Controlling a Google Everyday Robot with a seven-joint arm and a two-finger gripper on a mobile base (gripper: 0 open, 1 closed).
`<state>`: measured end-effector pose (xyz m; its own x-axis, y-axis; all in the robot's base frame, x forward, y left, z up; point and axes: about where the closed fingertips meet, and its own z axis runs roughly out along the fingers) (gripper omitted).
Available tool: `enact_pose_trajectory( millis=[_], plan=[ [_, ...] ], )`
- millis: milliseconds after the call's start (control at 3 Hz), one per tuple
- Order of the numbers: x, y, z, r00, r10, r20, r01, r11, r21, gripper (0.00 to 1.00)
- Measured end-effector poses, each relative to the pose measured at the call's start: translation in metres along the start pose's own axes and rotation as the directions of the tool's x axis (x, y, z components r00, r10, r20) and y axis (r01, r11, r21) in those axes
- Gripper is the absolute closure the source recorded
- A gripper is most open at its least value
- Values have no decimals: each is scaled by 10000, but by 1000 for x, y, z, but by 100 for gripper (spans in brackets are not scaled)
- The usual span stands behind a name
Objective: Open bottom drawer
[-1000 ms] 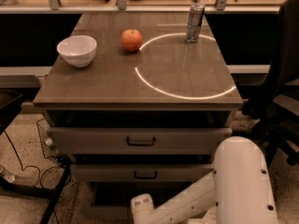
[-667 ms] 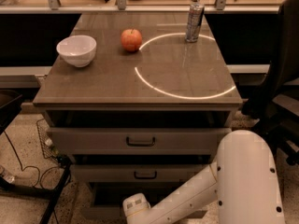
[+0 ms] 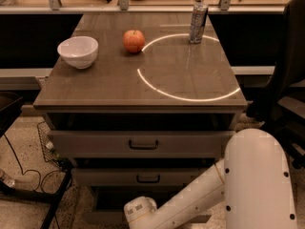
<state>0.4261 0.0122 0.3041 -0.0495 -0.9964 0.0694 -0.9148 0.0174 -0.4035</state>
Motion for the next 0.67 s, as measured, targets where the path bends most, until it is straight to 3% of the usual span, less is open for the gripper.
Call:
enact_pose_trajectory(
  millis=[667],
  plan=[
    [51,-47,12,9946,330,-984,-236,9952,946,100]
  ],
)
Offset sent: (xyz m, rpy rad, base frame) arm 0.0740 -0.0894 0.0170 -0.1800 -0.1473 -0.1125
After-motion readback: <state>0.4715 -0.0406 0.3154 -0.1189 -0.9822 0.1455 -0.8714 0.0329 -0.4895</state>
